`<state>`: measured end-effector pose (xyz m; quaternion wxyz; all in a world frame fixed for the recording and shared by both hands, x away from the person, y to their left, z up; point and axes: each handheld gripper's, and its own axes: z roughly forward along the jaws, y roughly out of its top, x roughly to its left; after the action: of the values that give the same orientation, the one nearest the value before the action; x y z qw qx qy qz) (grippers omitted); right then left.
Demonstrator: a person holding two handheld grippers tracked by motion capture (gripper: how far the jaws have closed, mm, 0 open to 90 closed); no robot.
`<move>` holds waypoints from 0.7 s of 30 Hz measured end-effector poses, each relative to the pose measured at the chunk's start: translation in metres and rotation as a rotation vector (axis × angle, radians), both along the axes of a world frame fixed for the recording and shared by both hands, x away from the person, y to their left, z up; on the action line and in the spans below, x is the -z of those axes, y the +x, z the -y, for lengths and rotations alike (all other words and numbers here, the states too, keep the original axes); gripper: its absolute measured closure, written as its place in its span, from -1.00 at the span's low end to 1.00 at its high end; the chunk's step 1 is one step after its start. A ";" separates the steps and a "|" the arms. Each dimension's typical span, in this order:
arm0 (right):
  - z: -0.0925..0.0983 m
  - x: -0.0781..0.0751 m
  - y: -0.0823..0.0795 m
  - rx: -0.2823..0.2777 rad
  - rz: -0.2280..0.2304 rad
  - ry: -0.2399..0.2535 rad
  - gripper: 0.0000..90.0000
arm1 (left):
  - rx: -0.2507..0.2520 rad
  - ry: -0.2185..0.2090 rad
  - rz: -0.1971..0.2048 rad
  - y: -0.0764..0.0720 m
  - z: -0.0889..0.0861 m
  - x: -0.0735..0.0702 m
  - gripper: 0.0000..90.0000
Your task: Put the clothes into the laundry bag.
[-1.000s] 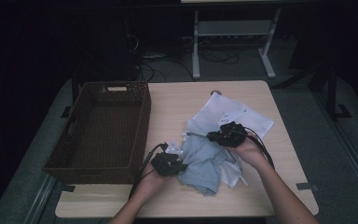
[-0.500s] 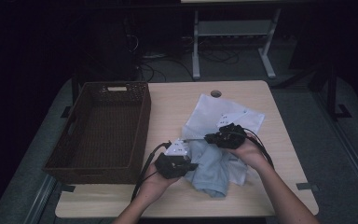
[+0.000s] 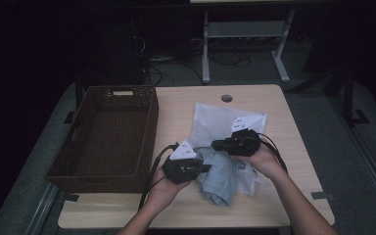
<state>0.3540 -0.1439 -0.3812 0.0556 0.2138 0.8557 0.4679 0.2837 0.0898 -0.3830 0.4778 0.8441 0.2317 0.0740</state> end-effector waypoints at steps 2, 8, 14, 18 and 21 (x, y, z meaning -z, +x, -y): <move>0.000 -0.007 -0.004 -0.011 0.008 0.022 0.90 | -0.002 -0.007 0.022 -0.003 -0.001 -0.010 0.84; 0.002 -0.011 -0.008 -0.011 0.027 0.018 0.77 | -0.030 0.007 0.023 -0.002 0.000 -0.009 0.84; 0.019 0.002 -0.010 0.032 0.012 -0.019 0.62 | -0.046 0.017 0.010 0.001 -0.002 -0.002 0.84; 0.035 0.008 -0.017 0.040 0.004 -0.035 0.65 | -0.048 0.014 0.010 0.003 -0.001 -0.002 0.84; 0.041 0.013 -0.018 0.037 -0.004 -0.022 0.90 | -0.053 0.021 0.013 0.004 0.001 -0.001 0.84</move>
<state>0.3360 -0.1853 -0.3939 0.0647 0.2300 0.8569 0.4568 0.2873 0.0889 -0.3816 0.4684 0.8421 0.2503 0.0944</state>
